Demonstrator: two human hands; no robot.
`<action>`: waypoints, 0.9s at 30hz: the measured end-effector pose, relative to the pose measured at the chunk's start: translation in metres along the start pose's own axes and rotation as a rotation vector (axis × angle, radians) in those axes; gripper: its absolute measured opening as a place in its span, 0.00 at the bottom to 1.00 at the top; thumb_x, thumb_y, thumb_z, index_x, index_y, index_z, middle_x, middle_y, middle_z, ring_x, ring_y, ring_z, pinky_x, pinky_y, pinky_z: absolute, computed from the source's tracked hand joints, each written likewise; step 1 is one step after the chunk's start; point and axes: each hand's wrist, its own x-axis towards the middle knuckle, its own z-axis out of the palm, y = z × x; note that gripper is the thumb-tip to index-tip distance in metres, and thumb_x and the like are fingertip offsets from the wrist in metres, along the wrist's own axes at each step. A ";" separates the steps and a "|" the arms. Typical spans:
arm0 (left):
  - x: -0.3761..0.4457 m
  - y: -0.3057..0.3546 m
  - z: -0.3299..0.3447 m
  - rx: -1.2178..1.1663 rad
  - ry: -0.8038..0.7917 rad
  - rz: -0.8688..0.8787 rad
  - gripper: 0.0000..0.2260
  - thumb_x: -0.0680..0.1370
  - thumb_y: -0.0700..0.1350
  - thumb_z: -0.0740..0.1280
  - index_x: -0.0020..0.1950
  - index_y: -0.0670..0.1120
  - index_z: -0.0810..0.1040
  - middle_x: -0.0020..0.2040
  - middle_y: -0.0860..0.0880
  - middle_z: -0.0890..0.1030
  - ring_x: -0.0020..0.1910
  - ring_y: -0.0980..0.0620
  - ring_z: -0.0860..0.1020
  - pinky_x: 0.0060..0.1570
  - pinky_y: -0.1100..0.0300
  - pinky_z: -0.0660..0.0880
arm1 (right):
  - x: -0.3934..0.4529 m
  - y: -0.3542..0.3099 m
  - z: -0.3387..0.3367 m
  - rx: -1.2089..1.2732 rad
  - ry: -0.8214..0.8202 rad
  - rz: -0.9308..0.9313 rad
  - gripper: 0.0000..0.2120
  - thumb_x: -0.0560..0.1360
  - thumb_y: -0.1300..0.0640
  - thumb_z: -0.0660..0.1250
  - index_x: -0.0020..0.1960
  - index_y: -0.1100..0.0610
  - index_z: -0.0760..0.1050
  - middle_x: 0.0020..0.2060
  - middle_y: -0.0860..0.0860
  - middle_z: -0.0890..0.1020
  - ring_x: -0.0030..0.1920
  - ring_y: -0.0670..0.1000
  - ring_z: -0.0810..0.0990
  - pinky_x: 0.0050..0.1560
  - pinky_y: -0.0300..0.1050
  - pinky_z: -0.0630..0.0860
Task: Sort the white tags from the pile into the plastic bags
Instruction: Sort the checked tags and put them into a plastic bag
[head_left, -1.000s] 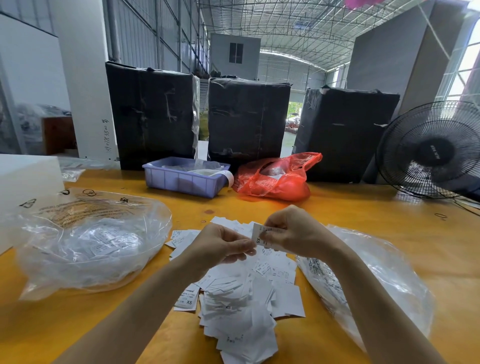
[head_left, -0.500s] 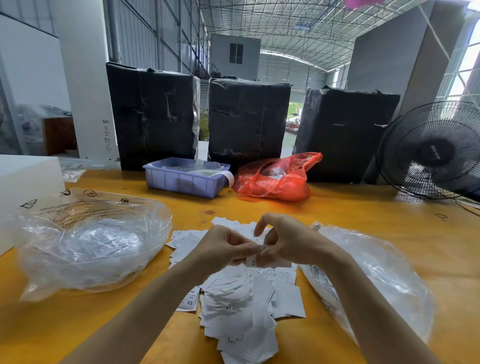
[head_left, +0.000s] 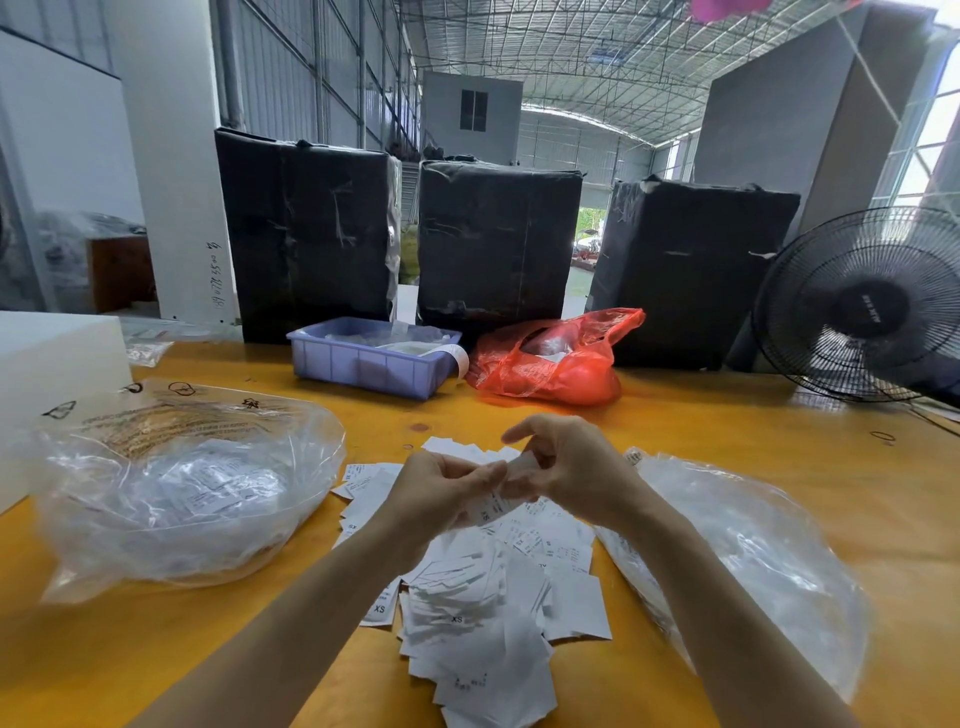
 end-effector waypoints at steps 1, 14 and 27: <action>0.000 0.000 0.000 0.009 -0.001 -0.014 0.10 0.73 0.45 0.70 0.46 0.38 0.84 0.43 0.40 0.84 0.41 0.51 0.80 0.45 0.57 0.78 | 0.000 0.000 0.000 0.002 0.018 0.001 0.22 0.68 0.63 0.75 0.59 0.57 0.74 0.41 0.56 0.82 0.42 0.53 0.82 0.43 0.49 0.82; 0.002 0.001 -0.002 -0.139 0.101 -0.047 0.09 0.69 0.35 0.74 0.49 0.38 0.82 0.36 0.45 0.84 0.32 0.56 0.82 0.30 0.67 0.76 | 0.002 0.002 0.001 0.287 0.151 0.118 0.05 0.69 0.67 0.73 0.43 0.66 0.79 0.35 0.57 0.82 0.31 0.49 0.83 0.34 0.40 0.80; 0.004 -0.008 -0.001 -0.152 0.296 0.029 0.09 0.66 0.40 0.76 0.45 0.42 0.83 0.39 0.45 0.84 0.35 0.52 0.81 0.33 0.61 0.75 | 0.002 0.000 0.030 0.353 0.220 0.151 0.10 0.73 0.65 0.70 0.54 0.61 0.77 0.37 0.62 0.83 0.32 0.58 0.83 0.41 0.50 0.81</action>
